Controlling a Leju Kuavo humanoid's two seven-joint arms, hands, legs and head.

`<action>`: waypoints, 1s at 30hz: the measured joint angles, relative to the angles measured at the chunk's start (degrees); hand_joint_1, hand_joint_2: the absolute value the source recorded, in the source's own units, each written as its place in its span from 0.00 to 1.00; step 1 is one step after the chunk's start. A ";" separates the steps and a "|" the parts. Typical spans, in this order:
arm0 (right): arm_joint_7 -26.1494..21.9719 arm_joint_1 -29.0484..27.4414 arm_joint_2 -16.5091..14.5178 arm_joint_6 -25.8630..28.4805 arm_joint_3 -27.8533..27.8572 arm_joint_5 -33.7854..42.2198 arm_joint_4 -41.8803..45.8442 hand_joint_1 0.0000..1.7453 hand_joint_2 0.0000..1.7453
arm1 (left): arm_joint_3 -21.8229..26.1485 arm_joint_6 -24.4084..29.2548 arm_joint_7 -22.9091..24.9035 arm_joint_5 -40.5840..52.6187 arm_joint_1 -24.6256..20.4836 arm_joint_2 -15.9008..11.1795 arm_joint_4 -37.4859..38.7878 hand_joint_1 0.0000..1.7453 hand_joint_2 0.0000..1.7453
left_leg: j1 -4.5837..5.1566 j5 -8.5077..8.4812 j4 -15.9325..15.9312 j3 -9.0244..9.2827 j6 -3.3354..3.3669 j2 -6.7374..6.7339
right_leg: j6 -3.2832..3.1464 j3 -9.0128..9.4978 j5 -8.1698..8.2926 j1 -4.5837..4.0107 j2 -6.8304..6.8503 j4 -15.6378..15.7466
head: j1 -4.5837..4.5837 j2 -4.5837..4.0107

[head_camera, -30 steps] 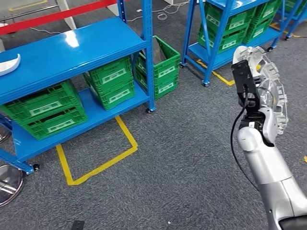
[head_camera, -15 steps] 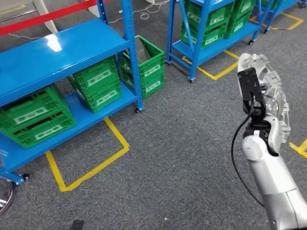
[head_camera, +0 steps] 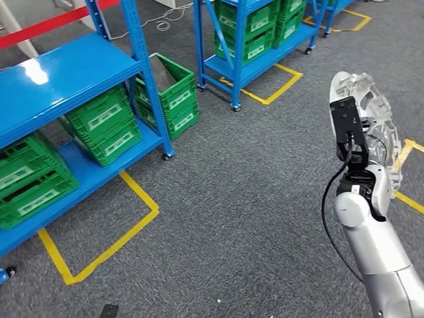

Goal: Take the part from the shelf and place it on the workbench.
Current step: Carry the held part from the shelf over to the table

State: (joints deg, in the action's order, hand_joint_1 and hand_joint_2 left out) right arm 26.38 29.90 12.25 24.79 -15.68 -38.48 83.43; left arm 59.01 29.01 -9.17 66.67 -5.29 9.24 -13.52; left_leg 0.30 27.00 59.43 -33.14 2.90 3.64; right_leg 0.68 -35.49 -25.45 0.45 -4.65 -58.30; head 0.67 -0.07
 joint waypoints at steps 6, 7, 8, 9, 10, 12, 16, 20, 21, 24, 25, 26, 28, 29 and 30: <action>0.00 0.10 0.21 -0.31 -0.14 -0.30 0.51 1.00 1.00 | 0.00 -0.08 -0.14 0.15 -0.08 0.23 0.02 0.00 1.00 | -0.52 -0.58 -2.18 0.57 -0.32 -3.10 | 1.79 -5.59 -5.35 0.24 3.68 -10.14 | 0.21 0.00; 0.00 0.06 0.21 -0.33 -0.19 -0.31 0.52 1.00 1.00 | 0.00 -0.09 -0.14 0.17 -0.02 0.25 0.02 0.00 1.00 | -0.53 -0.58 -2.16 0.55 -0.33 -3.65 | 2.12 -7.17 -6.68 0.37 4.00 -13.73 | 0.23 0.00; 0.00 0.03 0.21 -0.34 -0.21 -0.33 0.52 1.00 1.00 | 0.00 -0.09 -0.14 0.18 0.03 0.27 0.03 0.00 1.00 | -0.54 -0.57 -2.15 0.55 -0.35 -4.20 | 2.38 -8.01 -7.10 0.52 4.13 -15.78 | 0.22 0.00; 0.00 0.05 0.21 -0.35 -0.20 -0.37 0.52 1.00 1.00 | 0.00 -0.10 -0.14 0.19 0.04 0.28 0.03 0.00 1.00 | -0.57 -0.53 -2.11 0.56 -0.41 -4.74 | 2.59 -7.74 -6.41 0.65 4.28 -15.52 | 0.23 0.00; 0.00 0.11 0.21 -0.36 -0.20 -0.42 0.52 1.00 1.00 | 0.00 -0.10 -0.14 0.19 0.02 0.31 0.03 0.00 1.00 | -0.63 -0.45 -2.03 0.59 -0.54 -5.25 | 2.76 -6.30 -4.86 0.77 4.60 -12.98 | 0.22 0.00; 0.00 0.34 0.21 -0.37 -0.21 -0.49 0.53 1.00 1.00 | 0.00 -0.12 -0.14 0.25 -0.07 0.32 0.04 0.00 1.00 | -0.58 -0.07 -1.56 0.55 -1.12 -6.10 | 2.89 -1.80 -1.81 0.70 6.40 -4.96 | 0.27 0.00; 0.00 0.43 0.19 -0.50 -0.37 -0.72 0.65 1.00 1.00 | 0.00 -0.14 -0.14 0.28 -0.02 0.27 0.08 0.00 1.00 | -0.15 0.41 -0.82 0.37 -2.05 -7.57 | 1.02 0.69 -1.20 0.19 6.82 -0.37 | 0.23 0.00; 0.00 0.49 -0.53 -0.74 -0.68 -1.41 0.79 1.00 1.00 | 0.09 -0.31 -0.29 -0.35 -0.07 0.24 0.08 0.00 1.00 | -0.55 4.70 4.91 -1.69 -3.00 -5.46 | -0.46 0.55 -0.90 0.34 5.19 -0.26 | 0.09 0.00; 0.00 0.67 -0.96 -0.82 -0.92 -1.82 0.72 1.00 1.00 | 0.16 -0.44 -0.29 -0.52 -0.03 0.22 0.08 0.00 1.00 | -0.58 6.70 8.80 -3.31 -3.10 -4.68 | -0.65 0.52 -0.86 0.29 4.75 -0.27 | 0.05 0.00; 0.00 1.45 -2.46 -0.97 -1.95 -3.21 0.23 1.00 1.00 | 0.52 -0.85 -0.19 -0.82 0.14 0.14 0.08 0.00 1.00 | -0.52 8.36 15.86 -6.46 -2.84 -4.07 | -0.85 0.51 -0.78 -0.01 3.01 -0.28 | 0.05 0.00; 0.00 1.76 -2.97 -1.02 -2.29 -3.54 0.06 1.00 1.00 | 0.65 -0.96 -0.13 -0.91 0.13 0.10 0.08 0.00 1.00 | -0.47 6.75 14.25 -5.86 -2.52 -3.91 | -0.86 0.57 -0.77 -0.13 2.39 -0.29 | 0.04 0.00; 0.00 2.11 -3.53 -1.09 -2.64 -3.84 -0.12 1.00 1.00 | 0.78 -1.09 -0.04 -0.97 0.11 0.02 0.08 0.00 1.00 | -0.38 4.36 10.78 -4.46 -2.06 -3.39 | -0.87 0.64 -0.76 -0.23 1.79 -0.29 | 0.05 0.00; 0.00 2.98 -4.66 -1.25 -3.40 -4.69 -0.54 1.00 1.00 | 1.02 -1.49 0.10 -1.15 0.09 -0.33 0.08 0.00 1.00 | -0.26 0.63 3.65 -1.62 -1.00 -1.12 | -0.74 0.54 -0.67 -0.28 0.82 -0.34 | 0.15 0.00; 0.00 3.42 -5.25 -1.34 -3.83 -5.23 -0.74 1.00 1.00 | 1.14 -1.72 0.15 -1.22 0.12 -0.52 0.09 0.00 1.00 | -0.18 -0.22 1.48 -0.80 -0.65 -0.22 | -0.56 0.32 -0.55 -0.18 0.37 -0.37 | 0.09 0.00; 0.00 3.78 -5.76 -1.40 -4.24 -5.76 -0.89 1.00 1.00 | 1.23 -1.97 0.19 -1.29 0.14 -0.68 0.09 0.00 1.00 | -0.10 -0.30 0.55 -0.51 -0.43 0.24 | -0.31 0.03 -0.39 -0.03 -0.05 -0.39 | 0.01 0.00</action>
State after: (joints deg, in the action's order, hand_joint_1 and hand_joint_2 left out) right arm 26.38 33.68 6.49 23.39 -19.92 -44.24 82.55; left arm 60.25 27.04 -8.98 65.38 -5.15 8.56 -13.43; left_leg 0.20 26.70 59.98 -33.65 2.46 3.87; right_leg 0.37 -35.46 -25.84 0.41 -4.71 -58.69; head 0.69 -0.07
